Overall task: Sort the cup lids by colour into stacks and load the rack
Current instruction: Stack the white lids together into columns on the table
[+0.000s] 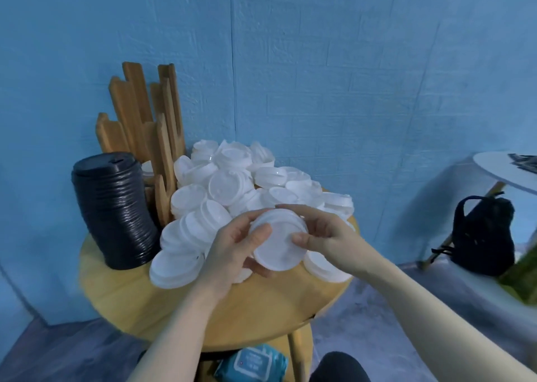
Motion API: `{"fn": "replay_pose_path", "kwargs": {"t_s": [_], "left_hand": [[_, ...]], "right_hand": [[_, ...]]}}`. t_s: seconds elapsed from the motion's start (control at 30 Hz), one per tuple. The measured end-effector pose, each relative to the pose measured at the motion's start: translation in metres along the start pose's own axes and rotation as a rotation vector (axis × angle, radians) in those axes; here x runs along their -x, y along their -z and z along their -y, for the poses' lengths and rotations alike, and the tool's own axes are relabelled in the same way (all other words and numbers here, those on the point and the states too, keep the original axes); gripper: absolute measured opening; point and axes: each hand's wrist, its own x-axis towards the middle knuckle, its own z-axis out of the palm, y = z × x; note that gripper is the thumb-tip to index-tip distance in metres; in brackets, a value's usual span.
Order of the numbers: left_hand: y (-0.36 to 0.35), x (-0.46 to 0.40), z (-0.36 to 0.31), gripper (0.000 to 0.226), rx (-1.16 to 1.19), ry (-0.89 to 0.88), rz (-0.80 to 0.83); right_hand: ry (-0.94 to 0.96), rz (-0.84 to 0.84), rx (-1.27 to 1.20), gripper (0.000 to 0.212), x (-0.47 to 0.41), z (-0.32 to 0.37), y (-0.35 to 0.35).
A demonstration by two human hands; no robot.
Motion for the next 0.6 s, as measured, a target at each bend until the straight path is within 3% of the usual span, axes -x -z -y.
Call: {"fn": "replay_pose_path", "kwargs": {"t_s": [0.2,0.3,0.37,0.43,0.53,0.6], "left_hand": [[-0.015,-0.003,0.008,0.033,0.121,0.160,0.047],[-0.018,-0.006,0.013,0.036,0.185,0.184,0.024],[-0.017,-0.006,0.016,0.034,0.237,0.180,-0.019],[-0.017,-0.004,0.019,0.031,0.291,0.180,-0.037],[-0.018,0.003,0.019,0.030,0.315,0.199,0.030],[-0.018,0.009,0.018,0.031,0.297,0.236,0.117]], "right_hand": [[-0.015,-0.084,0.022,0.042,0.012,-0.016,0.009],[-0.035,-0.187,0.215,0.042,0.022,-0.027,0.011],[-0.061,-0.416,0.470,0.054,0.033,-0.041,0.014],[-0.168,-0.521,0.758,0.073,0.044,-0.054,0.014],[-0.370,-0.446,1.034,0.105,0.051,-0.064,0.010],[-0.422,-0.389,1.080,0.108,0.051,-0.063,0.006]]}}
